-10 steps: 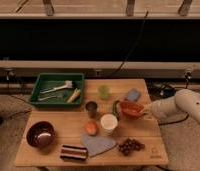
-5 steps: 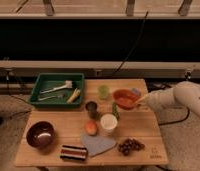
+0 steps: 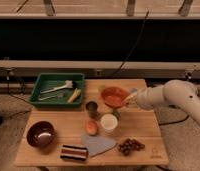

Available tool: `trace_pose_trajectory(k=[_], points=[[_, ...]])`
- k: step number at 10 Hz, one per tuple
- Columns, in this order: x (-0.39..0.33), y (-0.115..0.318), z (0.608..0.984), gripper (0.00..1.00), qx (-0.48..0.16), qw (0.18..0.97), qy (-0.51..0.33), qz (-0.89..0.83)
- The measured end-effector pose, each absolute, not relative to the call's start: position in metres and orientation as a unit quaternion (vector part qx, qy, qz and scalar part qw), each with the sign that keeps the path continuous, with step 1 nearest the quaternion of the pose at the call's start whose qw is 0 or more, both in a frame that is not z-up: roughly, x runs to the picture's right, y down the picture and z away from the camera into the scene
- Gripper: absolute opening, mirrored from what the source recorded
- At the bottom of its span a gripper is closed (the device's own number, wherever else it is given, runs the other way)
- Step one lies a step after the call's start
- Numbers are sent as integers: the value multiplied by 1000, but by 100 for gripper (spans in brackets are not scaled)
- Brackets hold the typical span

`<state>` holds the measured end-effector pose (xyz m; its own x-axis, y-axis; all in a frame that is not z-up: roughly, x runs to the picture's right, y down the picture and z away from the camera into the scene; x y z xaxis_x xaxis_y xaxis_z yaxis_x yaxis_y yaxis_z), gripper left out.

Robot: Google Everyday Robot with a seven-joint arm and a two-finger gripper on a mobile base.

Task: Stack bowls on top of each other

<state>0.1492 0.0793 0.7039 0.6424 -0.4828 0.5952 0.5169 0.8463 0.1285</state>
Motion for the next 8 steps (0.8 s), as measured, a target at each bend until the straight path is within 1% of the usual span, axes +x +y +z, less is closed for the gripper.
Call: trace_pose_trajectory(k=[5,8], points=[[151,78,709,0,-22,908,-313,-278],[126,65,717,0,-5,898,-324,-297]])
